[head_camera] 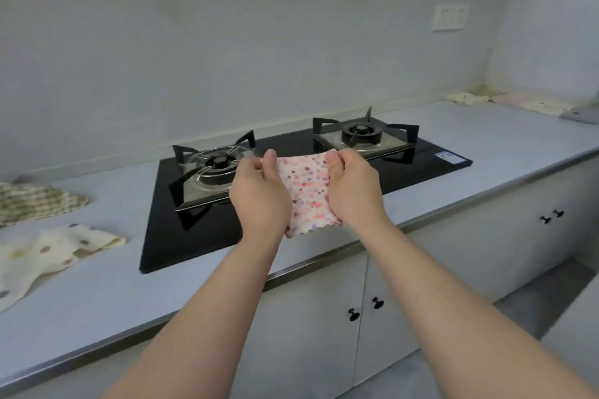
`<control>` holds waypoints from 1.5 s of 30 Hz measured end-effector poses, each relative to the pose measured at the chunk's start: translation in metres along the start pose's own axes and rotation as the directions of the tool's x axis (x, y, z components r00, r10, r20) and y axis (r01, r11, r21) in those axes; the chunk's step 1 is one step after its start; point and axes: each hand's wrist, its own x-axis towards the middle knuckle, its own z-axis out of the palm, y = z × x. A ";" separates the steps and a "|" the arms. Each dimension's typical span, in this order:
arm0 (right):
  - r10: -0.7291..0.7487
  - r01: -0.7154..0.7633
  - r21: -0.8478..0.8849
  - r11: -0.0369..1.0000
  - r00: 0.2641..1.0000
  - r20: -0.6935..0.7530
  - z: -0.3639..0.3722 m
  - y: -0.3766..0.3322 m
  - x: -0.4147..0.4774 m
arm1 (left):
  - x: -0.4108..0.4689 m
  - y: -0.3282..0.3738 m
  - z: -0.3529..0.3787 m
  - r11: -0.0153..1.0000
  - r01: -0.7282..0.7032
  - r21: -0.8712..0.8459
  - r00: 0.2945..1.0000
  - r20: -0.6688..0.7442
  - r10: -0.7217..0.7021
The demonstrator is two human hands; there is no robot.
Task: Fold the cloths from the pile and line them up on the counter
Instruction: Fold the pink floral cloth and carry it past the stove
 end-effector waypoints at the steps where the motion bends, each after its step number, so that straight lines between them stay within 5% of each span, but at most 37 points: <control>1: 0.027 -0.026 0.008 1.000 1.000 -0.014 -0.010 0.015 0.010 | -0.002 0.007 0.027 1.000 0.002 -0.021 1.000 0.015 -0.002; 15: 0.436 -0.433 0.060 0.900 0.882 -0.176 -0.284 0.104 0.165 | -0.041 0.209 0.298 0.988 0.042 0.152 0.897 0.430 -0.104; 20: 0.488 -0.505 -0.056 0.861 0.852 -0.189 -0.381 0.106 0.204 | -0.080 0.292 0.366 0.974 0.158 0.164 0.835 0.504 -0.221; 24: 0.512 -0.539 -0.135 0.831 0.837 -0.194 -0.440 0.118 0.227 | -0.082 0.329 0.415 0.978 0.118 0.171 0.815 0.547 -0.194; 34: 0.528 -0.493 -0.429 0.757 0.848 -0.043 -0.447 0.224 0.293 | -0.078 0.285 0.531 0.948 0.197 0.250 0.754 0.579 -0.309; 40: 0.665 -0.662 -0.194 0.724 0.745 -0.059 -0.417 0.310 0.366 | -0.044 0.226 0.627 0.911 0.263 0.317 0.719 0.566 -0.404; 45: 0.697 -0.681 -0.207 0.702 0.717 0.003 -0.394 0.368 0.410 | -0.026 0.200 0.678 0.853 0.323 0.410 0.682 0.524 -0.510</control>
